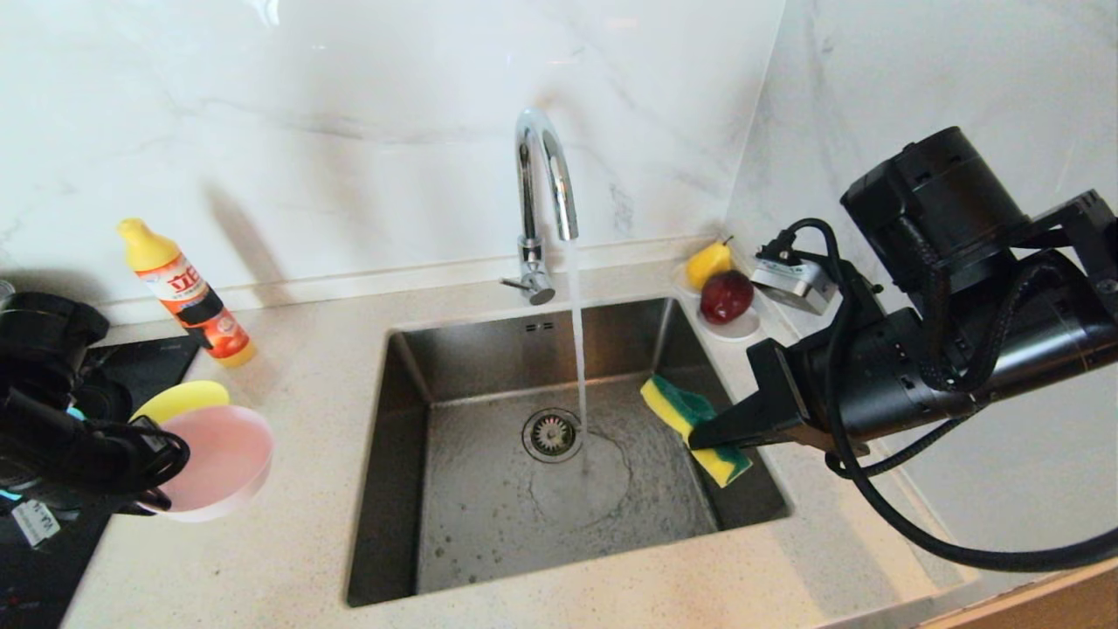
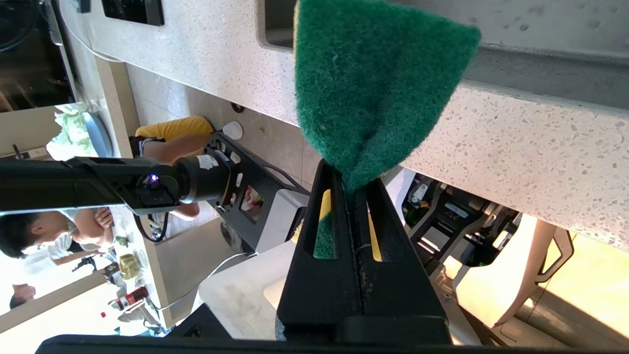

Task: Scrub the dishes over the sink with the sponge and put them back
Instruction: Place the bowl on the table

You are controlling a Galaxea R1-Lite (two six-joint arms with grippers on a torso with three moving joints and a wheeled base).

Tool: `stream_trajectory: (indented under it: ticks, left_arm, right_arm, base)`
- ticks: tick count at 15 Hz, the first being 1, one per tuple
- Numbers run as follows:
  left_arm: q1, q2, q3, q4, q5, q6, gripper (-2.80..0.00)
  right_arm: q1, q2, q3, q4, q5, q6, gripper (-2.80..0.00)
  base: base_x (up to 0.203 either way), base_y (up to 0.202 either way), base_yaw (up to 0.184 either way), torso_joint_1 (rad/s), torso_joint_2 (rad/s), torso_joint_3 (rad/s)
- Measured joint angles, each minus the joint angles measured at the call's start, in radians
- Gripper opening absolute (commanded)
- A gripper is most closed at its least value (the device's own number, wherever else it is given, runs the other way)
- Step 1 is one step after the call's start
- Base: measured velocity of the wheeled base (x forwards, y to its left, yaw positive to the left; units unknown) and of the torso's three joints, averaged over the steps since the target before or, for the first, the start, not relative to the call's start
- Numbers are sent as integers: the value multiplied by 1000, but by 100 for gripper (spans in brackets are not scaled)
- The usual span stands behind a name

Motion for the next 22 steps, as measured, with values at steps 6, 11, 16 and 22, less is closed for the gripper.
stream_trajectory:
  ticks: [6,11,16,22]
  left_arm:
    - [36,77,33,-5,-48,3,-280]
    - [50,114,46,-9,-85,2,-280]
    - [73,150,46,-75,-86,3,-280]
    - [76,195,35,-130,-100,3,-280]
  right_arm:
    - [0,6,-1,-1,0,0,-280]
    - [1,4,1,2,1,0,-280]
    - [0,6,1,0,2,0,-280]
    - [0,6,1,0,2,0,-280]
  base:
    - [0,0,0,0,0,0]
    - [0,0,0,0,0,0]
    - [0,0,0,0,0,0]
    - [0,0,0,0,0,0]
